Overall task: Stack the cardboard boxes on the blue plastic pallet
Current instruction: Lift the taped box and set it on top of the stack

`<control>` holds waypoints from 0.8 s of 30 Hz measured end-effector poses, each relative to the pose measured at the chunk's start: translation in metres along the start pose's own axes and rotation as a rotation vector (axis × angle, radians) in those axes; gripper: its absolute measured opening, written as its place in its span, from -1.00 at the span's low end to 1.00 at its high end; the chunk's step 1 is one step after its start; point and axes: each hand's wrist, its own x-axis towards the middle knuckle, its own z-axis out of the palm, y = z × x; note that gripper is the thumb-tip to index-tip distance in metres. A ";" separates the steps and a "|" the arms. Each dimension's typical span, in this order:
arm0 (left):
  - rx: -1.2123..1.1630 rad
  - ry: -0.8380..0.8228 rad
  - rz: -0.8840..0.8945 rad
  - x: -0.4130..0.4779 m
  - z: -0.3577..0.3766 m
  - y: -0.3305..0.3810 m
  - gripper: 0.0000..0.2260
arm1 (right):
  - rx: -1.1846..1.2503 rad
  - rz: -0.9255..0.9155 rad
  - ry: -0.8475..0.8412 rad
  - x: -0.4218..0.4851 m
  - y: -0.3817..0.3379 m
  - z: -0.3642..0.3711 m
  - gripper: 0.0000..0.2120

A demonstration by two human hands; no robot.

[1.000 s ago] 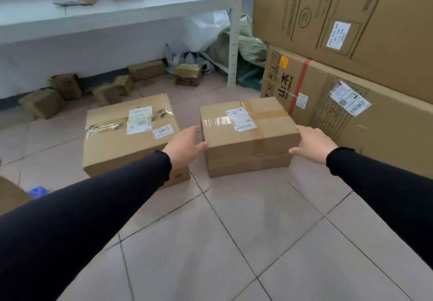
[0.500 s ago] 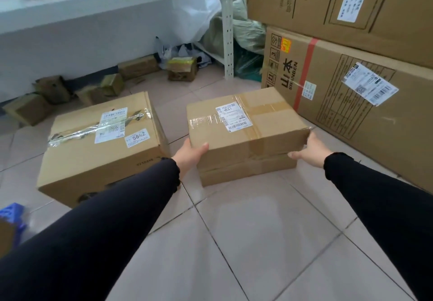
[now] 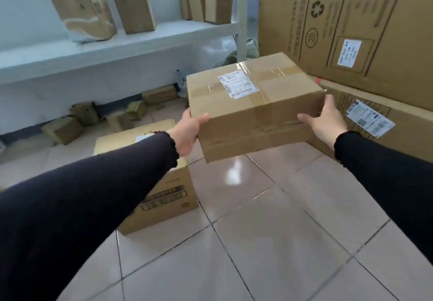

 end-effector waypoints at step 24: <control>0.103 0.550 0.177 -0.398 -0.546 0.125 -0.88 | 0.354 -0.540 -0.475 -0.336 -0.404 0.237 -0.48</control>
